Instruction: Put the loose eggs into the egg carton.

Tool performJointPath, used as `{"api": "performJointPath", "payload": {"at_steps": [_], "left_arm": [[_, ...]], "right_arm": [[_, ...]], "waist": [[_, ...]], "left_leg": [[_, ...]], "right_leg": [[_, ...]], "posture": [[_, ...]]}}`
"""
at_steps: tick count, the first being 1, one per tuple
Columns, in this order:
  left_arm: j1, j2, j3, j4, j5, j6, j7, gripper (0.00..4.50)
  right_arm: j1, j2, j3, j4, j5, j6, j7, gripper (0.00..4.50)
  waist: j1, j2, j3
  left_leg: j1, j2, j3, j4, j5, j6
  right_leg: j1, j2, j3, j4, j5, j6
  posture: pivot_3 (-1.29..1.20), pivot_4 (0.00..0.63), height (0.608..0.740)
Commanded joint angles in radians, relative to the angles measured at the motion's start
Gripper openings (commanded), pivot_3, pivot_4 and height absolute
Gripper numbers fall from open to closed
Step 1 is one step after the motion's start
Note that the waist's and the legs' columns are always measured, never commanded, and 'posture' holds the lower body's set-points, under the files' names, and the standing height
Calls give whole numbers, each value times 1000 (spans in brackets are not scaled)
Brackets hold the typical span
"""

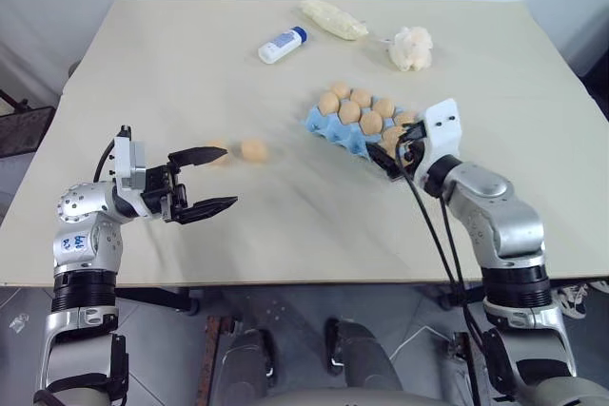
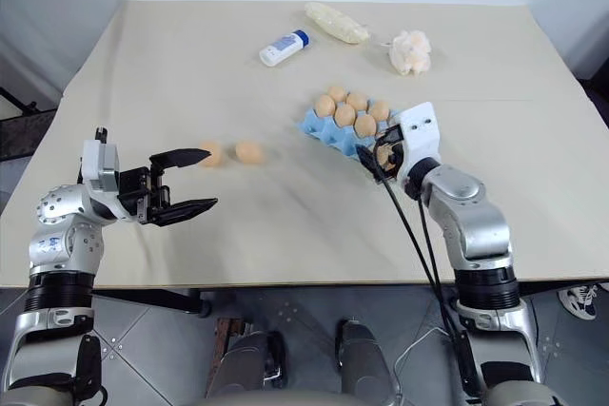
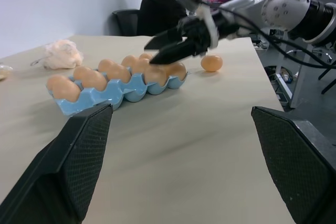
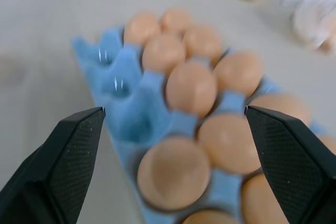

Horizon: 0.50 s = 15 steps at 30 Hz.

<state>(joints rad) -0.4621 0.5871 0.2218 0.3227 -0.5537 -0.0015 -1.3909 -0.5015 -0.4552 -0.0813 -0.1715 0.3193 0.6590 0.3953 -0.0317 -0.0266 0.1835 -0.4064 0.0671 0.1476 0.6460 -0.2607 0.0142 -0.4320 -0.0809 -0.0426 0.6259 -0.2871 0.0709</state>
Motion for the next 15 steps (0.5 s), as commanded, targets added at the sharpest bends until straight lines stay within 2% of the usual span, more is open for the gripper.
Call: {"api": "performJointPath", "payload": {"at_steps": [1,8,15], "left_arm": [[-3,2,19,-23,-26,-9,-9,4500],[-11,1,5,9,-19,-10,-47,4500],[-37,-10,-7,38,-9,-15,-61,4500]], "right_arm": [[58,-62,-129,-121,84,14,58,4463],[349,-218,-399,-235,171,-32,208,4463],[645,-276,-633,-244,204,-93,340,4463]], "waist": [[4,0,0],[6,0,0],[3,0,0]], "left_leg": [[0,0,0,0,0,0],[0,-1,0,0,-2,2],[2,0,0,1,-2,1]], "right_leg": [[0,0,0,-1,0,0],[2,0,-1,-4,0,1],[3,2,-1,-4,1,1]], "posture": [[0,150,740],[0,150,740],[0,150,740]]}}
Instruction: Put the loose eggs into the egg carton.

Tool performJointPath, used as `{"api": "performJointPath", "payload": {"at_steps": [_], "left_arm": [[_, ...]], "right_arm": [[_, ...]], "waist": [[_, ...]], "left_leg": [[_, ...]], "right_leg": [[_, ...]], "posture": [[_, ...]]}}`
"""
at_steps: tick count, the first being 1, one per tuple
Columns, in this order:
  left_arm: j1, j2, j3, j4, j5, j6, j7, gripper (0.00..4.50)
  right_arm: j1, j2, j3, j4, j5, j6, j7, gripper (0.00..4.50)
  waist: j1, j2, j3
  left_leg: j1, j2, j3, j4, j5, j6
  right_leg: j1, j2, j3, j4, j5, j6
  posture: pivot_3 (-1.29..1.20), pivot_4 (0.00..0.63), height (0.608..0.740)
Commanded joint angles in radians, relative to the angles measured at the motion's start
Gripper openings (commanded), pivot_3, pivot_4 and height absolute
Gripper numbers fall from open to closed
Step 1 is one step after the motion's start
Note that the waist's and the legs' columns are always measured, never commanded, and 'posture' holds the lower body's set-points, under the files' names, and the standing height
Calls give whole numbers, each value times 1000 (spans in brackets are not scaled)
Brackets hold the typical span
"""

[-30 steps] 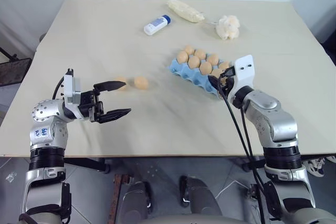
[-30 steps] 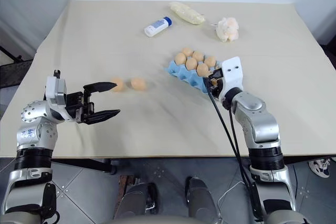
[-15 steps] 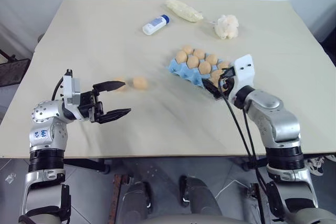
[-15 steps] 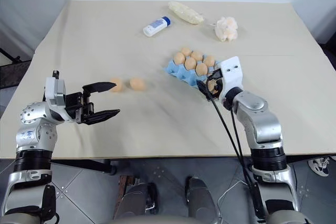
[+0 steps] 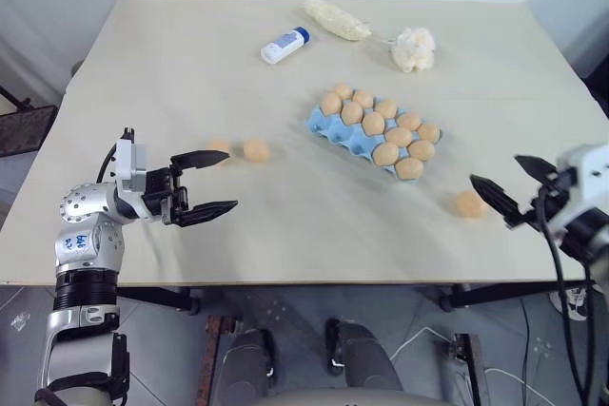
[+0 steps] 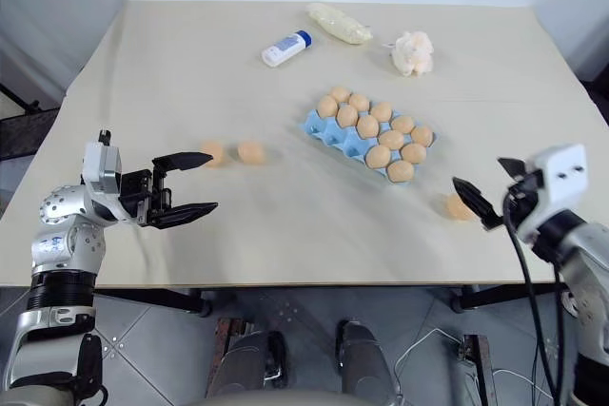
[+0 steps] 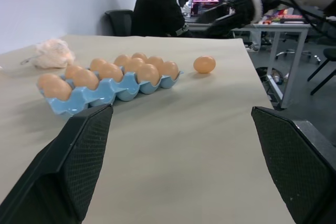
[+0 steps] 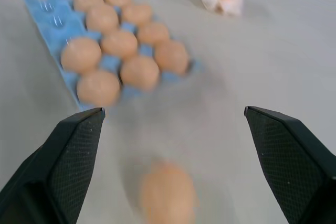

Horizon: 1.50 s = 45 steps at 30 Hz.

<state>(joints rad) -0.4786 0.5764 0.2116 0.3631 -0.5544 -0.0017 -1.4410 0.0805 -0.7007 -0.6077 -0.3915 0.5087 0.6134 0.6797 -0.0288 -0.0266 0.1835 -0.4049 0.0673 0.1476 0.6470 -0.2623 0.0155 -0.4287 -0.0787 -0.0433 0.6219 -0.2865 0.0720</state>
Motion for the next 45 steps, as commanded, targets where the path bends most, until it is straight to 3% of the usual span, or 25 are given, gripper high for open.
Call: {"api": "performJointPath", "payload": {"at_steps": [1,7,10,16,22,37,40,45], "left_arm": [[-25,-1,1,4,-7,-15,-15,4500],[-59,-6,-6,42,3,-23,-31,4500],[-78,-8,-10,60,6,-29,-39,4500],[-82,-6,-10,60,4,-32,-38,4500],[-56,-7,-4,23,-4,-25,-19,4500],[4,-1,12,-60,-15,-7,32,4500],[14,-2,15,-76,-17,-4,43,4500],[33,0,20,-99,-21,2,52,4500]], "right_arm": [[103,-33,-140,-20,16,-57,74,4463],[257,-37,-233,-48,50,-63,149,4463],[292,-15,-196,-99,79,-55,152,4463],[173,82,-1,-142,47,-76,7,4463],[18,175,186,-14,-97,-154,-138,4463],[-111,180,275,383,-264,-382,-186,4463],[-158,193,273,432,-248,-398,-190,3831],[-178,195,257,418,-229,-393,-199,2112]], "waist": [[1,0,0],[1,0,0],[1,0,0],[-1,0,0],[1,0,0],[-5,0,0],[-6,0,0],[-2,0,0]], "left_leg": [[0,0,0,0,0,0],[1,-1,0,0,0,0],[0,-1,0,0,0,0],[0,0,0,0,0,0],[0,-1,0,0,0,0],[1,-1,0,1,1,0],[1,-1,1,1,1,0],[1,-1,0,0,1,-1]], "right_leg": [[0,0,0,0,0,0],[1,0,0,0,1,1],[1,0,0,-1,1,1],[0,0,1,-1,1,1],[0,-2,1,-1,0,1],[0,-1,1,1,1,1],[0,-1,2,2,1,1],[0,-2,2,3,0,0]], "posture": [[0,150,740],[0,150,740],[0,150,740],[0,150,740],[0,150,740],[0,150,740],[0,150,740],[0,150,740]]}}
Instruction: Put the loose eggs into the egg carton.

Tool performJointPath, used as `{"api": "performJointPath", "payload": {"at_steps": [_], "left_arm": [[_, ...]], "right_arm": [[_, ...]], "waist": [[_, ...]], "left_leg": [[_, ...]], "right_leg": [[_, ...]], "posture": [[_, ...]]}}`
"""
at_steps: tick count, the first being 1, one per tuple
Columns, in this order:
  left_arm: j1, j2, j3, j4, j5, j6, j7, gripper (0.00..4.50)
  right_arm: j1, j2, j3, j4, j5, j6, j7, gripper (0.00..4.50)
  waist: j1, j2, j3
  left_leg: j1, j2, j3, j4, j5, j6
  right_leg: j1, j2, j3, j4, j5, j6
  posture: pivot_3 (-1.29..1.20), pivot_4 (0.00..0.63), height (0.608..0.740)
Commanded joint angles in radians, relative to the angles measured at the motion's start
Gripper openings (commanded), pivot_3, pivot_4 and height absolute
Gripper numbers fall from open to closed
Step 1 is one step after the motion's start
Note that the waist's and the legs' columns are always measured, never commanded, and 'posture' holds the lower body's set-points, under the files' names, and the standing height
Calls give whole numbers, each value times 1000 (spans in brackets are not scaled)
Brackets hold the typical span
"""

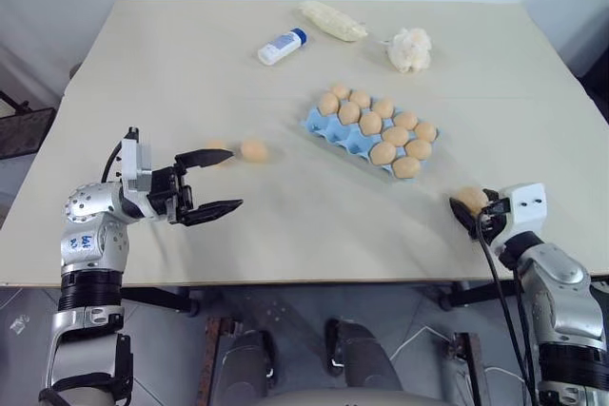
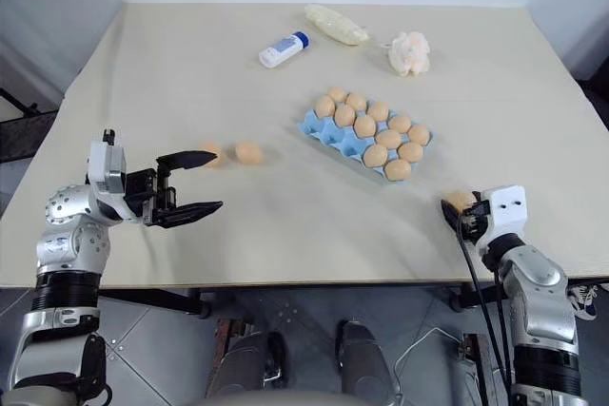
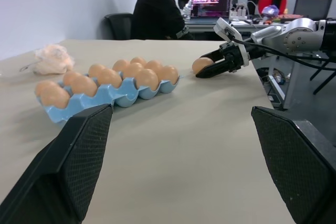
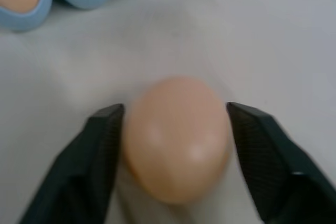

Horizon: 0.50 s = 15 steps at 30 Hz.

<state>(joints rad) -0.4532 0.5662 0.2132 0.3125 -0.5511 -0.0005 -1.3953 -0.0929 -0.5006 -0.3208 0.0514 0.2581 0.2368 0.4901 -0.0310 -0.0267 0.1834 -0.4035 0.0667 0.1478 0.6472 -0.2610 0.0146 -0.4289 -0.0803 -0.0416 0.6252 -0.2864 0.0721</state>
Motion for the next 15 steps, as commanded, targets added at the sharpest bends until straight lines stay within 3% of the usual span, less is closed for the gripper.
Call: {"api": "performJointPath", "payload": {"at_steps": [1,8,15], "left_arm": [[11,10,19,-52,-25,2,8,4500],[17,14,24,-57,-26,8,10,4500],[5,9,22,-43,-21,4,11,4500]], "right_arm": [[-4,-6,-32,-37,27,-10,-8,1849],[-82,-13,-21,-266,115,172,-60,1704],[-326,56,157,-318,74,324,-154,1704]], "waist": [[0,0,0],[-6,0,0],[-11,0,0]], "left_leg": [[0,0,0,0,0,0],[0,0,0,0,0,0],[0,1,0,0,1,-1]], "right_leg": [[0,0,0,0,0,0],[0,-1,1,1,0,0],[-1,0,1,2,-1,-1]], "posture": [[0,150,740],[0,150,740],[0,150,740]]}}
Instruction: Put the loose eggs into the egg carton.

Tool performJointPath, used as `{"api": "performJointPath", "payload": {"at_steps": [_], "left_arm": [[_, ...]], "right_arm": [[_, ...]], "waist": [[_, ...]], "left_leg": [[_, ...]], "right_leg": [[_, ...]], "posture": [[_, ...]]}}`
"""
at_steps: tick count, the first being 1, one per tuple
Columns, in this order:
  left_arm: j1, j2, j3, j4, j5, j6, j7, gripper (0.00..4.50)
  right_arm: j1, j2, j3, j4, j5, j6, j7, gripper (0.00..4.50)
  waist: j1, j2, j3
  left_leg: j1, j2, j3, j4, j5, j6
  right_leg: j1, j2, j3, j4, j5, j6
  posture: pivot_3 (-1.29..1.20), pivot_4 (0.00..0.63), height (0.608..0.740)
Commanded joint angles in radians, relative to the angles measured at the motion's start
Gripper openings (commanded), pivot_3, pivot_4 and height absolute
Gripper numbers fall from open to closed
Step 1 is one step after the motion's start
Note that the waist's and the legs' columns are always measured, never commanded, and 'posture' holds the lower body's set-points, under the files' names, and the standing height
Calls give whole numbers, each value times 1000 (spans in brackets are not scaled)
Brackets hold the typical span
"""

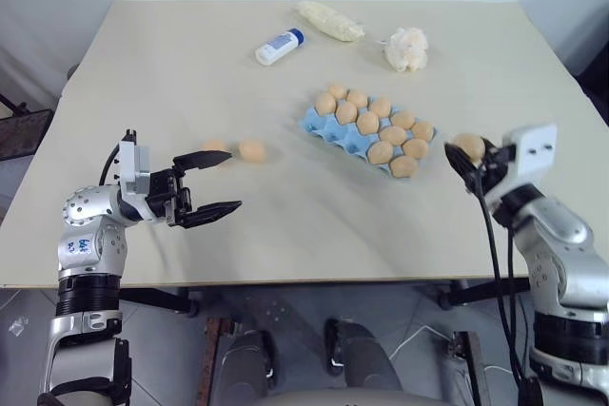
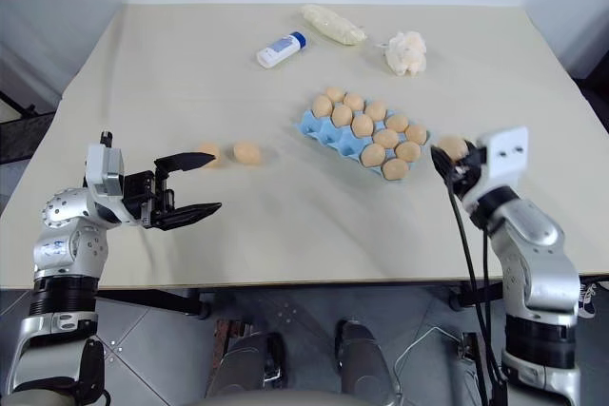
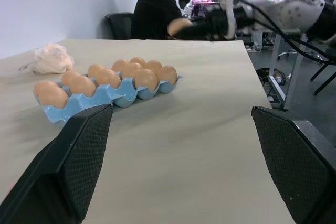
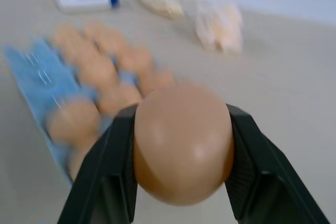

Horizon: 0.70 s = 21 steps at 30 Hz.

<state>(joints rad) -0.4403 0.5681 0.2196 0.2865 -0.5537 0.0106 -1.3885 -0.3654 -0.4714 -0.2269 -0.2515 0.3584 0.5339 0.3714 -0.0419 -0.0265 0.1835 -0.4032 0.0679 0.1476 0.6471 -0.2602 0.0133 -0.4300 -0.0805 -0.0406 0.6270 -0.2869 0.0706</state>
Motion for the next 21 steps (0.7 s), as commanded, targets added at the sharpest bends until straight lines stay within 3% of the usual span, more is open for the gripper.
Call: {"api": "performJointPath", "payload": {"at_steps": [1,6,15,21], "left_arm": [[-10,5,14,-16,-18,-7,6,4500],[-14,-1,10,-15,-15,-9,12,4500],[34,9,36,-58,-27,-8,38,4500],[45,8,39,-75,-29,-5,51,4500]], "right_arm": [[-84,41,91,5,-41,29,-42,1704],[-204,117,223,155,-118,-23,-34,1704],[-351,210,313,492,-232,-216,-21,1704],[-366,220,325,530,-253,-241,14,3623]], "waist": [[0,0,0],[1,0,0],[-9,0,0],[-14,0,0]], "left_leg": [[0,0,0,0,0,0],[-3,-1,0,-1,-1,0],[-3,-1,1,0,-1,1],[-3,-1,1,-1,0,0]], "right_leg": [[0,0,0,0,0,0],[-2,0,-2,-1,0,-1],[-2,0,-2,0,0,0],[-2,0,-3,0,0,0]], "posture": [[0,150,740],[0,150,740],[0,150,740],[0,150,740]]}}
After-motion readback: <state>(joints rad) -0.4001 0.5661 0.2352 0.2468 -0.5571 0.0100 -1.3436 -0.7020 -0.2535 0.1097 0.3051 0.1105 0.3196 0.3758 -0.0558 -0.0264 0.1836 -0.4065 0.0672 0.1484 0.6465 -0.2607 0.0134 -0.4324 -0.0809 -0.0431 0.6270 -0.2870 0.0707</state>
